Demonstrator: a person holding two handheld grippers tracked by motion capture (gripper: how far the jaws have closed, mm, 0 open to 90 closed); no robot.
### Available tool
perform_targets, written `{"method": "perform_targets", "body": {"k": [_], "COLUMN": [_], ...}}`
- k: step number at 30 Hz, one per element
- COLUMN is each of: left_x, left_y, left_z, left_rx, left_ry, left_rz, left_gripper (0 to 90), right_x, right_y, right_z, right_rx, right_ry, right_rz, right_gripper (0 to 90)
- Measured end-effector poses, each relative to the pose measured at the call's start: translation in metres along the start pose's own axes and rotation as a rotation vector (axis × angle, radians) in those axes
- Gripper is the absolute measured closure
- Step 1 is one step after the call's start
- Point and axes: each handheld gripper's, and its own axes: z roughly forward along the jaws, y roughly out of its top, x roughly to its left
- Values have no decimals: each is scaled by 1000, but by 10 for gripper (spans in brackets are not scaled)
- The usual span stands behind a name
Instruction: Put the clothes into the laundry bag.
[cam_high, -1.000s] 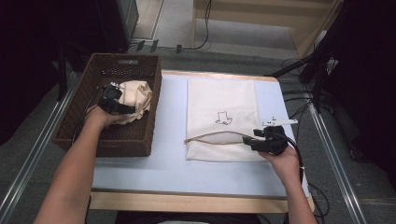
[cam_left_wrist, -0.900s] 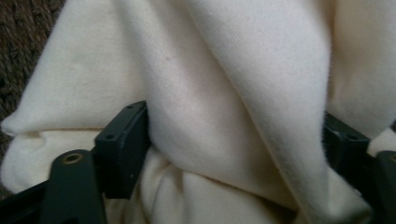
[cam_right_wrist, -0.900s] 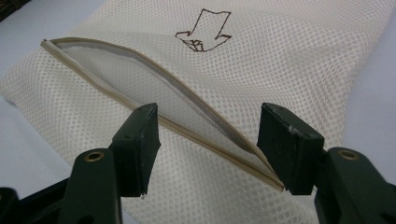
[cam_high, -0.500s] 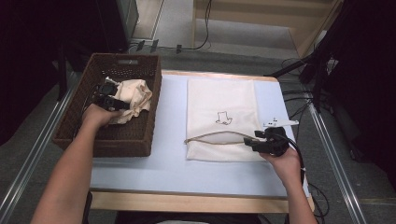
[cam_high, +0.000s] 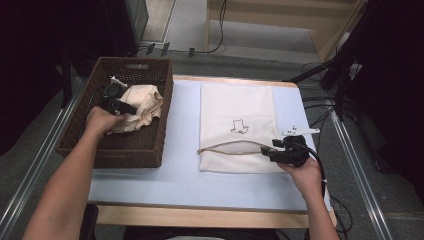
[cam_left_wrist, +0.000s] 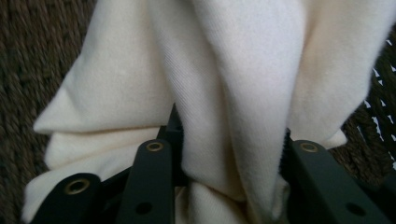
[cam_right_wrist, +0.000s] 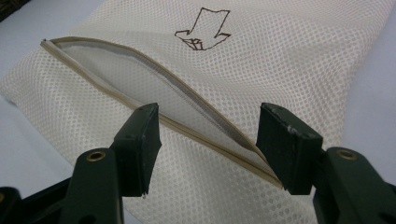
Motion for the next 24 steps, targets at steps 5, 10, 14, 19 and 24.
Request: {"method": "perform_targets", "body": {"k": [5,10,14,19,24], "left_x": [5,6,10,25,27], "left_y": [1,-2,-1,-2,-1], "left_z": [-8,4,7,24,33], "left_rx": [-35,-24,-44,28,-5], "left_ry": [-46,-60,23,50,62], "left_rz": [7,23,18,-121,-86], "left_gripper": [747,628,256,0,0], "right_x": [1,2,1,0,0], "right_y": [1,1,0,-1,-1], "right_z": [2,3,1,1,3], "right_rx": [5,6,8,7,16], "right_ry": [1,4,3,0,0], "right_rz": [-4,-15,-9,-6,-16], "right_gripper": [409,409,409,409,409]}}
